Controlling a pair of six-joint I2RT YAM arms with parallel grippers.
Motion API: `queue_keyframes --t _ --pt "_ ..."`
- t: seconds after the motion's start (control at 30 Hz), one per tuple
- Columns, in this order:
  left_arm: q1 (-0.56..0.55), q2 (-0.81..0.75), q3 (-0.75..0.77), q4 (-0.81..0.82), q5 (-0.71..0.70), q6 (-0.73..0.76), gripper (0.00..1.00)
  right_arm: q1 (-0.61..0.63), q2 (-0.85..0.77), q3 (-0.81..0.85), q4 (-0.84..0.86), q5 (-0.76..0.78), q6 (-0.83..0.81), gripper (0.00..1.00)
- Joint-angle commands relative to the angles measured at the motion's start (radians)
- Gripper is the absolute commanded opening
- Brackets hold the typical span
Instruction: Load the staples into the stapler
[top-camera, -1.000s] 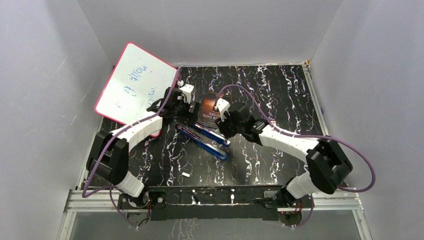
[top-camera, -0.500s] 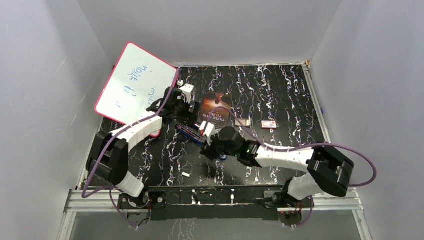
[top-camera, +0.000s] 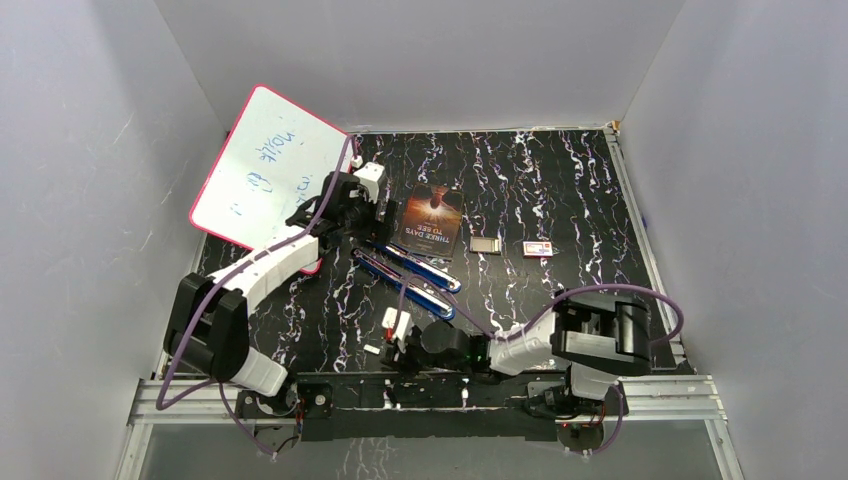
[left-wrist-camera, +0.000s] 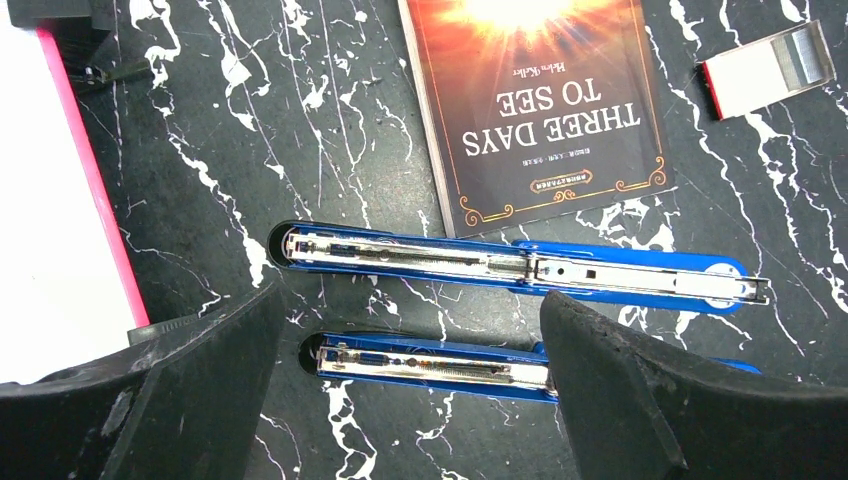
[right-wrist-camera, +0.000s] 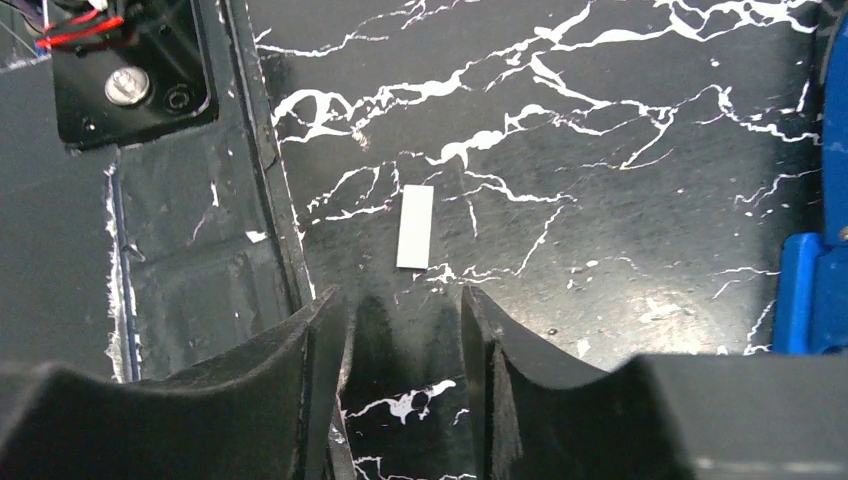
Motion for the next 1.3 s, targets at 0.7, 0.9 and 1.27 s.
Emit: queue_keyframes --t 0.7,0.9,1.27 --pt "-0.029 -0.074 -0.015 -0.018 -0.034 0.007 0.98 0.065 0.242 -0.063 0.401 0.087 -0.122 0.59" --pt "-0.028 -0.075 -0.015 -0.018 -0.033 0.007 0.98 0.067 0.271 -0.065 0.419 0.092 -0.121 0.58" --pt "-0.03 -0.074 -0.015 -0.017 -0.034 0.009 0.98 0.057 0.297 -0.047 0.384 0.098 -0.074 0.57"
